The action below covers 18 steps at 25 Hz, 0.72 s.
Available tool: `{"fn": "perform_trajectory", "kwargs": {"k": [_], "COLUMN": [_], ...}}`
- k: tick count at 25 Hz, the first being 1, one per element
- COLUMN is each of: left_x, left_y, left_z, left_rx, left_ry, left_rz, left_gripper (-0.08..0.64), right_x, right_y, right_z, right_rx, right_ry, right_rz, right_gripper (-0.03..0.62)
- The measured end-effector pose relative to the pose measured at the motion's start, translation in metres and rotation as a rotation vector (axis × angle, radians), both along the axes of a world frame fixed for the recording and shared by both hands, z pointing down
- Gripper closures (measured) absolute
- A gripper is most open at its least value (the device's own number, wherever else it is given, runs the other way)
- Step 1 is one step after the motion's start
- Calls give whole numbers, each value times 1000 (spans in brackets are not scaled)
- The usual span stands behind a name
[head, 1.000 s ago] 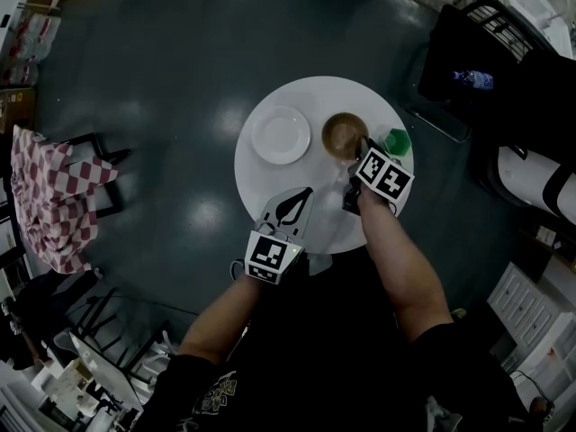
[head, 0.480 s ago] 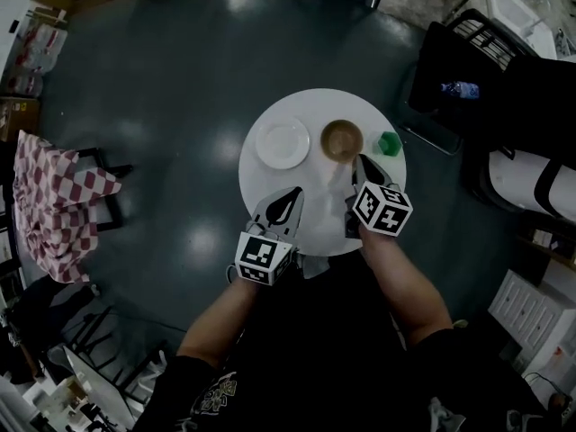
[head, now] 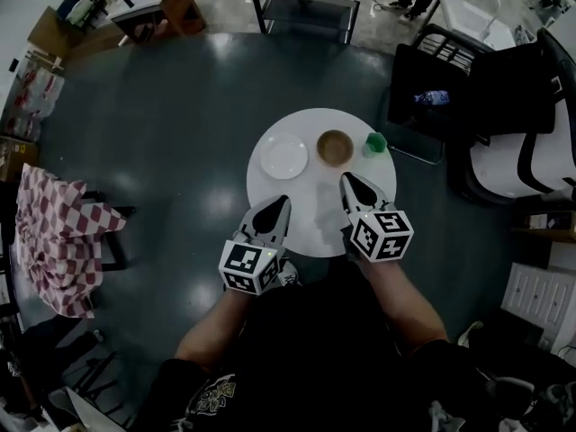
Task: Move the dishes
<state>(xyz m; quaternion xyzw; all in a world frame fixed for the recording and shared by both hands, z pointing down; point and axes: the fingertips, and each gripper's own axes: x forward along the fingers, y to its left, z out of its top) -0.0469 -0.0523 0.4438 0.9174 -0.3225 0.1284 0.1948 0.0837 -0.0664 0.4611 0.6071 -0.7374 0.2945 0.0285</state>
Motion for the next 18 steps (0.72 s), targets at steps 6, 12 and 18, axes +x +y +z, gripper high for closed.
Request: {"fn": "perform_trajectory", "kwargs": {"k": [6, 12, 18], "left_x": [-31, -54, -65], "left_y": [34, 67, 99], "left_z": [-16, -25, -18], "left_rx": [-12, -27, -64], "left_ry": [24, 34, 34], "left_rz": [20, 56, 107], "left_gripper": [555, 555, 555], "right_x": [-35, -68, -96], "right_y": [43, 85, 122], "right_z": [-36, -54, -49], "right_rx": [65, 109, 100], "right_ry": [29, 63, 74], "right_rz": [-24, -39, -50], "right_gripper": [569, 569, 569]}}
